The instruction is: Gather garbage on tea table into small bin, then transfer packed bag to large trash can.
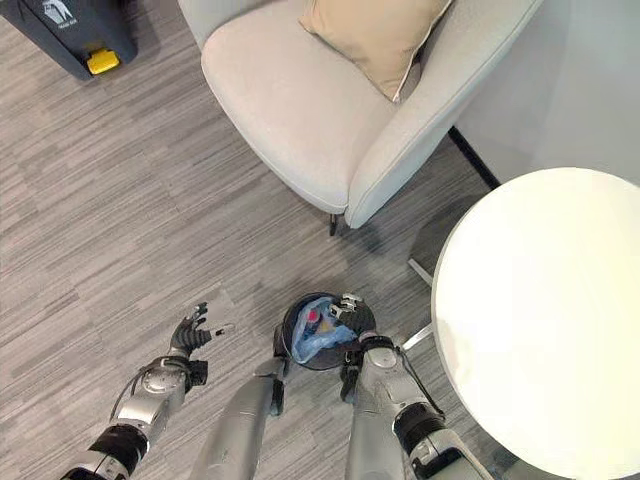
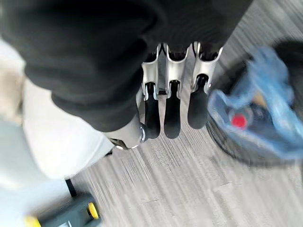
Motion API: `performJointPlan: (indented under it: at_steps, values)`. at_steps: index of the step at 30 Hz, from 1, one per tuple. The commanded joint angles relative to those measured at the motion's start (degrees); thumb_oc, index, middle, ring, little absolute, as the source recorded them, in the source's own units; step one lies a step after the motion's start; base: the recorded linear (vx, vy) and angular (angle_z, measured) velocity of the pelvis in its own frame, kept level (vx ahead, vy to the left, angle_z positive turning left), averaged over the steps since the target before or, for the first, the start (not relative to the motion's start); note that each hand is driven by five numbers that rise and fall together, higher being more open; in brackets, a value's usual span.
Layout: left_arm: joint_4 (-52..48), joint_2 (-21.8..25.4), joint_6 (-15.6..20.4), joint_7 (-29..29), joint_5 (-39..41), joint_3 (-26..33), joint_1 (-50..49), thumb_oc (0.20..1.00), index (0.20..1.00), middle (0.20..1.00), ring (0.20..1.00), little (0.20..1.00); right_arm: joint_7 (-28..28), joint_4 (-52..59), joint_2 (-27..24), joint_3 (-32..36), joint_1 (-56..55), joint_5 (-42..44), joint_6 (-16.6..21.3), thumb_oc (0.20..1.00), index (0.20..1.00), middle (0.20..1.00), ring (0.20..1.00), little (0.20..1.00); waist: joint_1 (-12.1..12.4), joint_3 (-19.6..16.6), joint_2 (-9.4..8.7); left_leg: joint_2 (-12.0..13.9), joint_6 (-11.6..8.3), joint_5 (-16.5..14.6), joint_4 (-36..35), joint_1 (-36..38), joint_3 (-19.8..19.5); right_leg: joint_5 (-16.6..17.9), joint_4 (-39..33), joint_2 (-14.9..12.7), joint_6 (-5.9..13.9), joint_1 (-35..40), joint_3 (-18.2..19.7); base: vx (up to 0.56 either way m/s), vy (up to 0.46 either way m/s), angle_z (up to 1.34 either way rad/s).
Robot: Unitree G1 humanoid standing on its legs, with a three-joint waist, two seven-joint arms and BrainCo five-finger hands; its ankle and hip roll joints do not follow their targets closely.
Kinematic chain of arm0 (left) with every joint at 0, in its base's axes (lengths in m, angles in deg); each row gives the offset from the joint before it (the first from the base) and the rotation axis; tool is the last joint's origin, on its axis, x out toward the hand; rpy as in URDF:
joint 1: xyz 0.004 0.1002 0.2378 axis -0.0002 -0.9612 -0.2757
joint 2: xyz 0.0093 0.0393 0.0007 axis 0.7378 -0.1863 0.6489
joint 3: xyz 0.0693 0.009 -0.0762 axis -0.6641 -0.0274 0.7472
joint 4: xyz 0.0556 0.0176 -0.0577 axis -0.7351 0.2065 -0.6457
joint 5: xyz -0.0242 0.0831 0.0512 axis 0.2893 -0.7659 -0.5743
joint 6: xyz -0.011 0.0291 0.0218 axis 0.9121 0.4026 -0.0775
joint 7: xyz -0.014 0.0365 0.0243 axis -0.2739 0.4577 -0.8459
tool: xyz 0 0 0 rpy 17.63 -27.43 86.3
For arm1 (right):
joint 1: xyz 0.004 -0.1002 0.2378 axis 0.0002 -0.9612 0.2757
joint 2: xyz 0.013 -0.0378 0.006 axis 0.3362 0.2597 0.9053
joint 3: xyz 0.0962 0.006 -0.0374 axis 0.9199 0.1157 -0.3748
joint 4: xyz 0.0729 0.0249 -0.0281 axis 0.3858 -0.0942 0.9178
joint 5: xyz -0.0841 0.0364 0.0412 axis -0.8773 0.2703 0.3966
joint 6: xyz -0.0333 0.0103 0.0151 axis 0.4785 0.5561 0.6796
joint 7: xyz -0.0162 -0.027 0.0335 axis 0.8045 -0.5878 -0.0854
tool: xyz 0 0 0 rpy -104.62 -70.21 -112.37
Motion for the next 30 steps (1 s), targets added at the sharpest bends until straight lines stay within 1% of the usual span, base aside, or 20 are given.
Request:
performJointPlan:
  at_steps: [1, 2, 3, 4, 5, 7, 9, 10, 11, 15, 17, 20, 22, 23, 28, 30]
  values:
    - [-0.48, 1.23, 1.53, -0.16, -1.46, 1.08, 0.73, 1.000, 1.000, 1.000, 1.000, 1.000, -2.24, 1.22, -2.69, -1.22, 4.02, -15.37, 0.05, 0.790, 0.790, 0.790, 0.790, 0.790, 1.14, 4.01, 0.70, -1.72, -1.30, -5.39, 0.63, 0.96, 0.65, 4.67, -6.60, -1.49, 4.86, -0.96, 1.33, 0.00, 0.000, 0.00]
    - [-0.07, 1.26, 1.57, -0.31, -2.62, 0.98, 0.64, 1.000, 1.000, 1.000, 1.000, 1.000, -3.78, 1.12, -4.08, -2.14, 5.30, -21.69, -0.33, 1.000, 1.000, 1.000, 1.000, 1.000, 1.22, 4.27, 0.92, -1.70, -1.24, -5.47, 1.48, 0.29, 0.89, 4.55, -6.26, -1.54, 4.75, -1.25, 1.44, 0.00, 0.000, 0.00]
    - [0.32, 1.28, 1.71, -0.47, -3.30, 0.97, 0.75, 1.000, 1.000, 1.000, 1.000, 1.000, -4.59, 1.18, -5.09, -2.77, 6.31, -25.31, -0.65, 1.000, 1.000, 1.000, 1.000, 1.000, 1.37, 4.51, 1.11, -1.67, -1.21, -5.45, 1.83, -0.08, 0.97, 4.42, -5.94, -1.50, 4.70, -1.48, 1.56, 0.00, 0.000, 0.00]
    - [0.33, 1.27, 1.71, -0.47, -3.30, 0.97, 0.76, 1.000, 1.000, 1.000, 1.000, 1.000, -4.60, 1.18, -5.09, -2.77, 6.32, -25.32, -0.65, 1.000, 1.000, 1.000, 1.000, 1.000, 1.37, 4.51, 1.12, -1.67, -1.21, -5.47, 1.86, -0.10, 0.98, 4.42, -5.93, -1.50, 4.70, -1.50, 1.57, -0.04, 0.010, -0.02]
    - [0.32, 1.36, 2.13, -0.88, -4.81, 0.76, 0.87, 1.000, 1.000, 1.000, 1.000, 1.000, -6.11, 0.52, -6.79, -4.46, 8.06, -31.70, -0.70, 1.000, 1.000, 1.000, 1.000, 1.000, 1.60, 5.09, 1.42, -1.63, -1.19, -5.56, 2.76, -0.98, 1.11, 4.24, -5.42, -1.47, 4.58, -2.24, 1.70, -0.04, 0.005, -0.01]
    - [0.46, 1.49, 2.46, -1.10, -6.15, 0.69, 1.08, 1.000, 1.000, 1.000, 1.000, 1.000, -7.07, 0.31, -8.45, -6.17, 9.90, -37.33, -1.13, 1.000, 1.000, 1.000, 1.000, 1.000, 1.90, 5.55, 1.81, -1.57, -1.26, -5.64, 3.85, -1.87, 1.22, 4.06, -4.86, -1.37, 4.46, -3.05, 1.95, -0.04, 0.008, 0.00]
    - [0.88, 1.45, 2.93, -1.57, -6.94, 0.44, 1.59, 1.000, 1.000, 1.000, 1.000, 1.000, -8.20, -0.70, -9.63, -7.84, 11.66, -42.02, -1.16, 1.000, 1.000, 1.000, 1.000, 1.000, 2.12, 5.96, 2.13, -1.52, -1.33, -5.71, 4.88, -3.20, 1.40, 3.97, -4.18, -1.42, 4.40, -4.10, 2.08, -0.02, 0.000, 0.01]
    - [0.89, 1.44, 2.94, -1.58, -6.95, 0.45, 1.60, 1.000, 1.000, 1.000, 1.000, 1.000, -8.22, -0.73, -9.62, -7.85, 11.68, -42.02, -1.15, 1.000, 1.000, 1.000, 1.000, 1.000, 2.11, 5.92, 2.13, -1.52, -1.33, -5.73, 4.93, -3.28, 1.40, 3.96, -4.14, -1.43, 4.40, -4.17, 2.09, 0.04, -0.014, 0.00]
    - [1.05, 1.47, 3.19, -1.75, -7.34, 0.06, 2.15, 1.000, 1.000, 1.000, 1.000, 1.000, -8.62, -1.90, -10.49, -9.75, 13.33, -45.36, -1.41, 1.000, 1.000, 1.000, 1.000, 1.000, 2.44, 6.22, 2.60, -1.11, -1.76, -7.42, 6.30, -4.13, 1.29, 2.20, -2.60, -1.08, 4.83, -5.07, 2.78, 0.03, -0.017, 0.00]
    - [1.29, 1.75, 3.75, -2.64, -7.47, -0.84, 4.00, 1.000, 1.000, 1.000, 1.000, 1.000, -9.20, -4.09, -11.53, -13.34, 17.44, -49.67, -2.06, 1.000, 1.000, 1.000, 1.000, 1.000, 2.62, 7.32, 3.23, -0.74, -1.81, -8.10, 10.60, -9.04, 1.81, 1.70, 0.58, -0.97, 4.55, -9.67, 3.79, -0.06, 0.002, -0.02]
    - [1.56, 1.70, 4.09, -3.41, -6.66, -1.79, 5.97, 1.000, 1.000, 1.000, 1.000, 1.000, -9.58, -6.79, -12.01, -17.55, 21.61, -53.22, -2.67, 1.000, 1.000, 1.000, 1.000, 1.000, 2.64, 8.94, 3.67, -0.41, -1.69, -9.19, 16.49, -15.04, 2.19, 1.09, 5.21, -0.86, 4.13, -15.31, 4.87, -0.14, -0.003, -0.03]
    - [1.37, 2.02, 4.27, -3.86, -6.19, -2.42, 7.12, 1.000, 1.000, 1.000, 1.000, 1.000, -9.62, -9.13, -11.83, -20.67, 24.34, -55.77, -3.47, 1.000, 1.000, 1.000, 1.000, 1.000, 2.60, 9.93, 3.94, -0.14, -1.47, -10.00, 20.43, -19.64, 2.46, 0.63, 8.37, -0.81, 3.92, -19.98, 5.66, -0.08, 0.021, -0.06]
    - [1.39, 2.01, 4.28, -3.86, -6.18, -2.37, 7.20, 1.000, 1.000, 1.000, 1.000, 1.000, -9.66, -9.22, -11.80, -20.71, 24.47, -55.77, -3.44, 1.000, 1.000, 1.000, 1.000, 1.000, 2.59, 9.92, 3.92, -0.12, -1.46, -10.07, 20.63, -19.88, 2.49, 0.59, 8.54, -0.81, 3.91, -20.22, 5.71, -0.03, 0.008, -0.07]
    - [1.48, 1.95, 4.37, -4.20, -5.79, -3.06, 7.86, 1.000, 1.000, 1.000, 1.000, 1.000, -9.77, -12.00, -11.19, -23.17, 26.18, -58.11, -4.24, 1.000, 1.000, 1.000, 1.000, 1.000, 2.50, 9.96, 4.29, 0.06, -1.27, -10.37, 22.67, -23.65, 2.70, 0.38, 10.23, -0.93, 3.95, -23.65, 5.95, -0.05, 0.026, -0.11]
    - [1.94, 1.93, 4.34, -4.52, -5.40, -4.10, 8.88, 1.000, 1.000, 1.000, 1.000, 1.000, -9.53, -16.12, -9.87, -25.91, 27.41, -59.80, -5.32, 1.000, 1.000, 1.000, 1.000, 1.000, 2.26, 9.98, 4.63, 0.00, -1.00, -10.51, 24.79, -28.26, 2.78, 0.37, 12.16, -0.86, 3.79, -28.09, 6.47, -0.03, 0.014, -0.06]
    - [1.82, 2.05, 4.57, -4.71, -4.86, -5.11, 9.30, 1.000, 1.000, 1.000, 1.000, 1.000, -9.34, -20.15, -8.42, -28.00, 28.23, -60.97, -6.17, 1.000, 1.000, 1.000, 1.000, 1.000, 2.29, 9.98, 4.97, -0.05, -0.83, -10.54, 25.75, -31.24, 2.83, 0.66, 12.77, -0.83, 3.88, -31.06, 6.67, 0.00, 0.000, 0.00]
